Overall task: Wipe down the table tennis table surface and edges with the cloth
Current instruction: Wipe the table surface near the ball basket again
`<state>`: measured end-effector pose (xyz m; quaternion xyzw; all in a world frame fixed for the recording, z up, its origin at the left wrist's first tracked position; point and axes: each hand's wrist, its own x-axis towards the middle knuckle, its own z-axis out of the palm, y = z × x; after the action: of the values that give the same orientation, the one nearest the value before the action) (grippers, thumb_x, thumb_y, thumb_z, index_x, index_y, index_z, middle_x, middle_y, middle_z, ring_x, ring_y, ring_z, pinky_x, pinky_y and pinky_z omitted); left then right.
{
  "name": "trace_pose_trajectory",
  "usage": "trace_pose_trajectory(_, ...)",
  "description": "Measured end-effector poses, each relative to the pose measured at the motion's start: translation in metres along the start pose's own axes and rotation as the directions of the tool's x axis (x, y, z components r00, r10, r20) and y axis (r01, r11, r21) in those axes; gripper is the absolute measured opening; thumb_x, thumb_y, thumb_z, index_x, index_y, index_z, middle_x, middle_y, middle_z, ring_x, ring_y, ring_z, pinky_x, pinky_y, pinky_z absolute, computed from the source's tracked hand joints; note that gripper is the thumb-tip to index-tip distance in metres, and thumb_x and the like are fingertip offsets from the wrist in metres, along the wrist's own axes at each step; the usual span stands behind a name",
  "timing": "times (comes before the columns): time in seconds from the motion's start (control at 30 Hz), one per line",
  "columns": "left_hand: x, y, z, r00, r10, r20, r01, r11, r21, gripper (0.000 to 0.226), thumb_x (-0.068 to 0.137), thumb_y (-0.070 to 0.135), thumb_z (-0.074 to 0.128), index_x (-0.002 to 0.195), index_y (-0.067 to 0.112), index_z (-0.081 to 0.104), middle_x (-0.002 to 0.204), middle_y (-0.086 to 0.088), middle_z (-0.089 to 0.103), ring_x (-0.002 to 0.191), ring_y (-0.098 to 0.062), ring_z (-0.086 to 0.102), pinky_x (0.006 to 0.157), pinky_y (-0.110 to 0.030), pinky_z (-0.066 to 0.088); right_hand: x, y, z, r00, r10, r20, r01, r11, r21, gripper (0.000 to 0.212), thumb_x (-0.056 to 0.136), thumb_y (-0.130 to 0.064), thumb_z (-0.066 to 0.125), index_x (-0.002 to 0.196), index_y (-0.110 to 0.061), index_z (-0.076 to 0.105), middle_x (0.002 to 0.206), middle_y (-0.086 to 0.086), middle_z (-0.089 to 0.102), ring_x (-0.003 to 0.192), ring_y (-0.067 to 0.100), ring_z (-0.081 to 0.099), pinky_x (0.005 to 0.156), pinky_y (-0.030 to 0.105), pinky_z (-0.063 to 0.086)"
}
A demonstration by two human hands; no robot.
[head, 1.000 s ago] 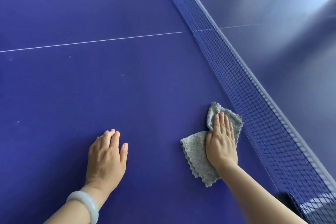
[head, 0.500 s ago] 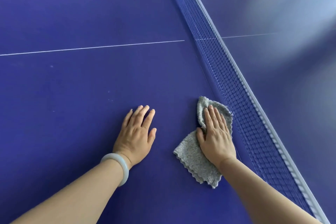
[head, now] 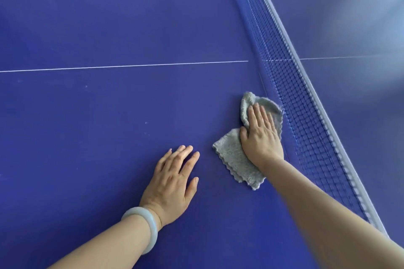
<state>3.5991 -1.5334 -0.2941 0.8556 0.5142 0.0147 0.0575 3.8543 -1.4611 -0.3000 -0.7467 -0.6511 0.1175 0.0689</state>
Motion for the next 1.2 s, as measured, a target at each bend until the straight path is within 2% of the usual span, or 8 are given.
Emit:
trace_pose_trajectory(0.13, 0.001, 0.002, 0.0, 1.0, 0.006, 0.007, -0.006, 1.0, -0.001, 0.057, 0.097, 0.039, 0.03, 0.146, 0.013, 0.047, 0.15, -0.008, 0.044, 0.141, -0.024, 0.04, 0.115, -0.045, 0.024, -0.108, -0.005, 0.01, 0.994, -0.097, -0.047, 0.097, 0.995, 0.006, 0.064, 0.099, -0.035, 0.027, 0.156, -0.006, 0.021, 0.164, 0.006, 0.014, 0.153, 0.017, 0.006, 0.123, 0.038, 0.007)
trace_pose_trajectory(0.23, 0.001, 0.005, -0.002, 1.0, 0.011, 0.013, -0.011, 1.0, -0.012, 0.057, 0.097, 0.039, 0.031, 0.145, 0.013, 0.047, 0.15, -0.008, 0.044, 0.141, -0.024, 0.04, 0.114, -0.045, 0.024, -0.124, 0.001, 0.011, 0.992, -0.116, -0.046, 0.115, 0.993, -0.01, 0.065, 0.097, -0.035, 0.033, 0.155, -0.006, 0.025, 0.163, 0.005, 0.018, 0.153, 0.017, 0.011, 0.122, 0.04, 0.012)
trace_pose_trajectory(0.4, 0.001, 0.005, -0.002, 1.0, 0.007, -0.006, -0.007, 1.0, -0.013, 0.057, 0.094, 0.04, 0.037, 0.143, 0.014, 0.051, 0.148, -0.007, 0.047, 0.138, -0.023, 0.044, 0.111, -0.044, 0.026, -0.034, 0.004, 0.0, 1.0, -0.013, -0.028, 0.013, 1.0, 0.001, 0.065, 0.1, -0.036, 0.028, 0.158, -0.015, 0.009, 0.166, -0.002, 0.003, 0.152, 0.009, -0.007, 0.124, 0.031, -0.005)
trace_pose_trajectory(0.5, 0.006, 0.004, -0.006, 1.0, 0.005, -0.003, -0.005, 1.0, -0.015, 0.057, 0.093, 0.041, 0.039, 0.142, 0.015, 0.052, 0.148, -0.007, 0.048, 0.138, -0.022, 0.044, 0.111, -0.043, 0.026, 0.038, 0.001, -0.012, 0.999, -0.014, -0.043, 0.014, 1.0, 0.009, 0.067, 0.099, -0.031, 0.035, 0.158, -0.013, 0.011, 0.166, 0.0, 0.004, 0.152, 0.01, -0.004, 0.123, 0.029, -0.007)
trace_pose_trajectory(0.67, 0.004, 0.004, -0.008, 1.0, -0.004, 0.031, 0.004, 1.0, -0.019, 0.057, 0.095, 0.043, 0.039, 0.144, 0.017, 0.05, 0.149, -0.006, 0.047, 0.139, -0.021, 0.043, 0.111, -0.046, 0.039, 0.121, -0.007, -0.018, 0.995, -0.098, 0.008, 0.098, 0.995, 0.003, 0.065, 0.098, -0.027, 0.039, 0.158, -0.017, 0.018, 0.166, -0.003, 0.008, 0.153, 0.011, 0.001, 0.124, 0.029, -0.004)
trace_pose_trajectory(0.87, 0.006, 0.001, -0.002, 0.999, -0.015, 0.033, 0.016, 1.0, -0.021, 0.057, 0.097, 0.043, 0.035, 0.148, 0.018, 0.044, 0.153, -0.005, 0.041, 0.143, -0.021, 0.036, 0.117, -0.045, 0.031, 0.168, -0.013, -0.019, 0.999, -0.045, -0.017, 0.045, 0.999, -0.015, 0.061, 0.099, -0.036, 0.035, 0.157, -0.024, 0.021, 0.166, -0.005, 0.009, 0.153, 0.013, 0.001, 0.124, 0.038, -0.003)
trace_pose_trajectory(1.03, 0.002, -0.001, 0.001, 0.999, -0.017, 0.041, 0.017, 1.0, 0.002, 0.058, 0.099, 0.043, 0.029, 0.15, 0.018, 0.038, 0.156, -0.006, 0.036, 0.145, -0.022, 0.031, 0.119, -0.045, 0.025, 0.101, -0.025, -0.007, 0.997, -0.076, -0.031, 0.075, 0.997, -0.006, 0.06, 0.1, -0.035, 0.038, 0.157, -0.021, 0.024, 0.166, -0.002, 0.013, 0.153, 0.017, 0.003, 0.124, 0.042, -0.002)
trace_pose_trajectory(1.2, 0.002, 0.002, 0.001, 0.999, -0.014, 0.042, 0.015, 1.0, -0.027, 0.059, 0.097, 0.043, 0.033, 0.149, 0.016, 0.042, 0.154, -0.007, 0.039, 0.144, -0.023, 0.034, 0.118, -0.045, 0.028, -0.035, -0.014, 0.009, 0.973, -0.232, -0.012, 0.231, 0.972, -0.036, 0.062, 0.099, -0.036, 0.034, 0.158, -0.025, 0.017, 0.165, -0.008, 0.009, 0.153, 0.012, -0.002, 0.124, 0.041, -0.001)
